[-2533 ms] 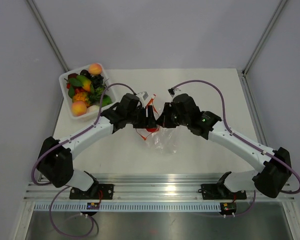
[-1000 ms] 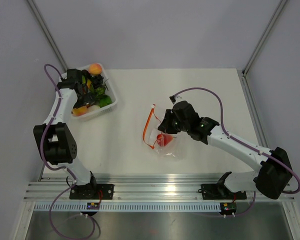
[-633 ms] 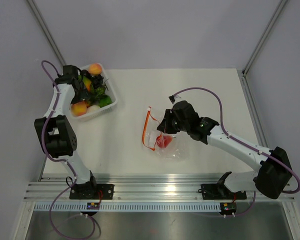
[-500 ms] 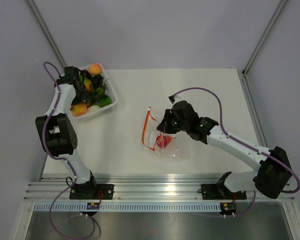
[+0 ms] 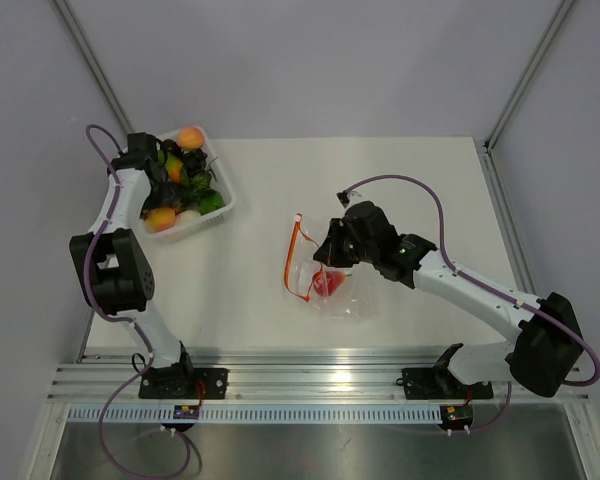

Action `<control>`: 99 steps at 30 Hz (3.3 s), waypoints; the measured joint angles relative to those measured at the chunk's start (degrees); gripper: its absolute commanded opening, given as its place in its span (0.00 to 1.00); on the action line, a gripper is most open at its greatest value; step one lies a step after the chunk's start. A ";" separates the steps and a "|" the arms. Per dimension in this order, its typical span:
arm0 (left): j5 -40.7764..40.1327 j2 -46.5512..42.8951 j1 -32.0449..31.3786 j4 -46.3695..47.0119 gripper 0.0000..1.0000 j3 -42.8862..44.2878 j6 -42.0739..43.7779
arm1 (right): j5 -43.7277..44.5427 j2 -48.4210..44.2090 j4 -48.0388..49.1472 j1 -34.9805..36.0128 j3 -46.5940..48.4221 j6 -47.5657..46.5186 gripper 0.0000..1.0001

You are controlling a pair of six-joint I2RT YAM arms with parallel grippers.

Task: Place the food in the zip-top bag and seal the zipper
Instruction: Pick up the fake fruit from the bin, then place the fake fruit in the zipper food storage bag, then adjust the zipper food storage bag at the center of the board.

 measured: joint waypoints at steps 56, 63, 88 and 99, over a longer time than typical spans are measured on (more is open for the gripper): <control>23.85 -20.55 -13.90 4.44 0.21 -7.76 -0.28 | -12.61 51.28 0.68 0.02 54.93 4.63 0.00; 26.45 -18.58 -14.34 7.41 0.18 -10.32 -1.44 | -15.87 48.81 7.50 0.02 46.56 8.26 0.00; 31.63 -17.90 -13.92 10.58 0.90 -13.35 -1.16 | -18.49 40.39 23.74 -0.48 35.67 15.21 0.00; 33.38 -18.53 -13.73 8.15 0.86 -11.54 0.70 | -19.26 39.10 24.17 -1.33 34.07 15.76 0.00</control>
